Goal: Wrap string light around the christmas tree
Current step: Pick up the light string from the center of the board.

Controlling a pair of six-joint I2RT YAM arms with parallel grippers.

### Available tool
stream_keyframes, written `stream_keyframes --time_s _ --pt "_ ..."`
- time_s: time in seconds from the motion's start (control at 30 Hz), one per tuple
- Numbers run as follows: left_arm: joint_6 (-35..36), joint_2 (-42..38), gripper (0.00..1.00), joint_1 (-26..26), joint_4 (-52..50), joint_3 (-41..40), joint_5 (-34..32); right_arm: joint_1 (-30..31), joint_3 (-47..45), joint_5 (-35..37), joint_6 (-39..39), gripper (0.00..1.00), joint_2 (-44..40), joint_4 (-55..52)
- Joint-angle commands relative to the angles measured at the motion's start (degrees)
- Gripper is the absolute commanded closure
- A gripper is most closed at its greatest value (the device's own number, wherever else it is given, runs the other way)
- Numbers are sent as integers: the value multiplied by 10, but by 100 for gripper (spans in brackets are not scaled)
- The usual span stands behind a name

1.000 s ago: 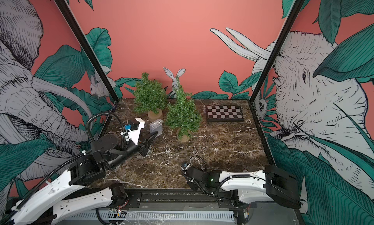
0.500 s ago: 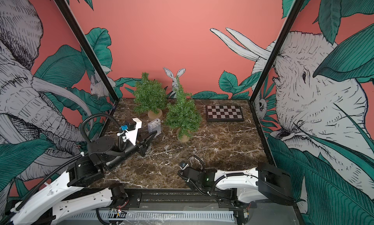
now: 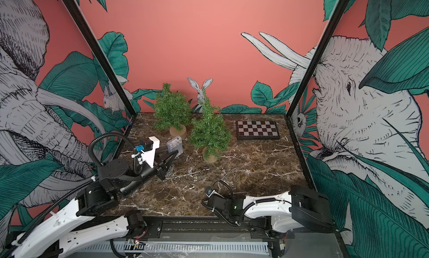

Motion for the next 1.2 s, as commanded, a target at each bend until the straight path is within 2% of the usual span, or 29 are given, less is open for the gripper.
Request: stream_keyframes --time_s 0.0,0.03,0.17,0.37,0.57,0.73,0.87,1.0,1.17 --pt "-5 0 100 -3 41 -4 -5 8 18 25 -5 96 -3 -21" --pt "-4 3 100 -3 41 -1 -5 8 21 27 -7 100 -10 -26" --pt "-9 14 100 -3 21 24 -4 10 28 44 -14 100 -62 -34" --pt "6 19 100 -3 20 57 5 10 54 99 -59 100 -199 -66" --pt "63 23 100 -2 20 126 24 11 130 175 -164 100 -337 -61" --pt "114 35 100 -2 30 199 36 10 218 174 -313 100 -367 26" --pt "166 50 100 -3 58 262 -19 11 291 166 -401 100 -356 51" --pt "231 81 100 -3 80 331 -81 11 326 184 -458 100 -352 72" --pt "339 120 100 -2 140 384 -148 11 338 262 -512 100 -365 113"
